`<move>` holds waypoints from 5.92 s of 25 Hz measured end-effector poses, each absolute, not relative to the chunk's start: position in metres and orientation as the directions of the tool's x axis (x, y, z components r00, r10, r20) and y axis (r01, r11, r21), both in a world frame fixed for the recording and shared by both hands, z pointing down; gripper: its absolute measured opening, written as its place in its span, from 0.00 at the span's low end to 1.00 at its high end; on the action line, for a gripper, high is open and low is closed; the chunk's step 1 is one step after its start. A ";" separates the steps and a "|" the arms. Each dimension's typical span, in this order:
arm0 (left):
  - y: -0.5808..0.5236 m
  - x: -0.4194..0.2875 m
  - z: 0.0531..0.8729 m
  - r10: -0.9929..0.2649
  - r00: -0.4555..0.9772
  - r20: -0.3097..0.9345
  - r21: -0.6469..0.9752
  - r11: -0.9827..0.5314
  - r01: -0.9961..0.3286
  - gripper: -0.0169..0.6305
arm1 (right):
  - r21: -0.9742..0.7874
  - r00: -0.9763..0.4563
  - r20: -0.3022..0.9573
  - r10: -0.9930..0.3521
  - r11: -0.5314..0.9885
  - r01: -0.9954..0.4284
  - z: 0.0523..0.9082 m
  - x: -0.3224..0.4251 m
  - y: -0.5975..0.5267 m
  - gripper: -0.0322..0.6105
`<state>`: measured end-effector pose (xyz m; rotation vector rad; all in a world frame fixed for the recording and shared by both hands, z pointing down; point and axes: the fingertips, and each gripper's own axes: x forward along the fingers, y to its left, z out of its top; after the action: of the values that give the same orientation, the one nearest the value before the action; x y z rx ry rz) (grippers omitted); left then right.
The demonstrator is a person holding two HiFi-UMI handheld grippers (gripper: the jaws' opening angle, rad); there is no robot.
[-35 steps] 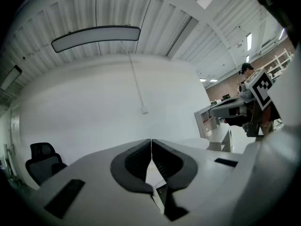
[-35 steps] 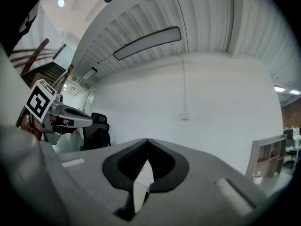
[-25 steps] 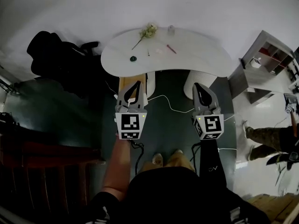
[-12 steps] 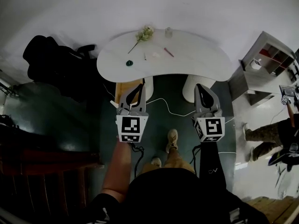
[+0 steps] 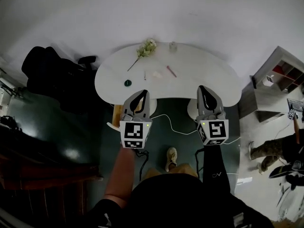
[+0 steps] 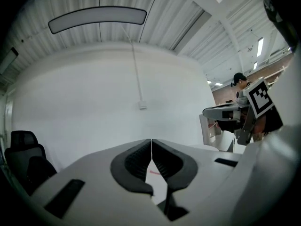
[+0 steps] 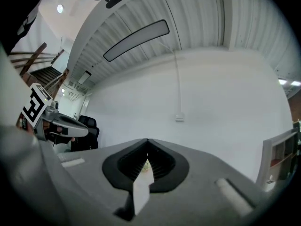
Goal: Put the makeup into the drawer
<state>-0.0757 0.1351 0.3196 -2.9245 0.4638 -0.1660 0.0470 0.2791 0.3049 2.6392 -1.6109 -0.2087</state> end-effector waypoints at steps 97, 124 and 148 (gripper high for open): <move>0.012 0.255 0.701 0.043 -0.065 0.997 0.067 -0.049 0.997 0.10 | 0.042 0.568 0.128 -0.813 -0.568 -0.822 0.401 0.396 0.100 0.06; 0.002 0.301 0.327 0.032 0.999 -0.017 -0.127 -0.991 0.029 0.09 | -0.001 0.476 -0.009 -0.880 -0.476 -0.880 0.335 0.375 0.077 0.05; -0.163 0.019 0.285 -0.715 0.689 -0.119 -0.142 -0.674 -0.725 0.09 | 0.023 -0.150 -0.068 -0.986 0.149 -0.989 0.329 0.164 -0.125 0.06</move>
<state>0.0190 -0.1627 0.2846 -2.7210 1.1710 0.0795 0.1637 -0.1247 0.3288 2.0714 -2.4089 -0.0980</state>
